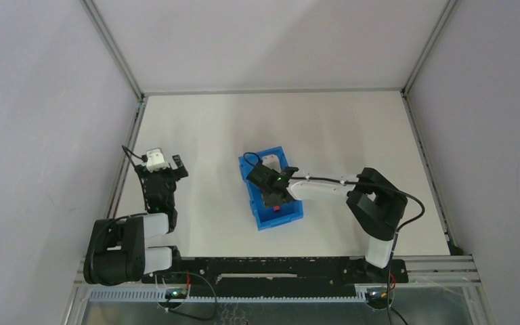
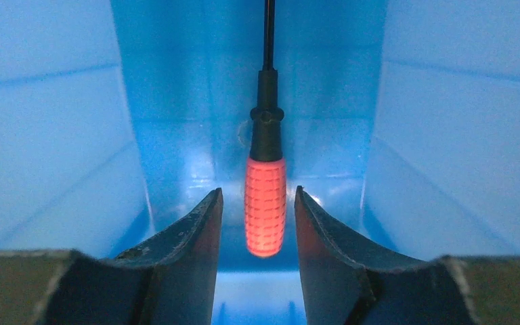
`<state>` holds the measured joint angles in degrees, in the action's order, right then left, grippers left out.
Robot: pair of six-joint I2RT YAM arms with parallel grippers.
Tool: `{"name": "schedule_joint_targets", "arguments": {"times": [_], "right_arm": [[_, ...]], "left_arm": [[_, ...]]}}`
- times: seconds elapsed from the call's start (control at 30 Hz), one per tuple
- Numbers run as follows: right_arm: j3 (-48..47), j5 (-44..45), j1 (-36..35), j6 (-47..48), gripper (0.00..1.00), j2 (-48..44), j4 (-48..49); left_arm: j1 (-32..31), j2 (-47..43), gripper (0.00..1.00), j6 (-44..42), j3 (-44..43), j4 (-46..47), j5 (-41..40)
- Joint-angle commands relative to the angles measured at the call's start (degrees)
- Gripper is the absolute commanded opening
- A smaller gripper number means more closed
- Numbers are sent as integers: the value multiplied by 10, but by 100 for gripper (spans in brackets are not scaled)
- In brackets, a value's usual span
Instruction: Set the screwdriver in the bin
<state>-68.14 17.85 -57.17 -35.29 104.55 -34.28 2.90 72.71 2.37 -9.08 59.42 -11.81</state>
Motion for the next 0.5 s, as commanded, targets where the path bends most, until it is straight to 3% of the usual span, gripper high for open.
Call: {"name": "schedule_joint_targets", "arguments": {"times": [0.0,0.13,0.37,0.47], "right_arm": [[-2,27,-5,17,51,-91,8],[-2,36,2,51,62,-168,14],[11,62,85,137,97,-272,-17],[55,58,163,170,100,-319,-6]], "left_arm": [[-2,-5,100,-11,-18,17,-1],[-2,-5,100,-11,-18,17,-2],[-2,-5,100,-11,-18,17,-1],[-2,-5,100,-12,-18,17,-2]]}}
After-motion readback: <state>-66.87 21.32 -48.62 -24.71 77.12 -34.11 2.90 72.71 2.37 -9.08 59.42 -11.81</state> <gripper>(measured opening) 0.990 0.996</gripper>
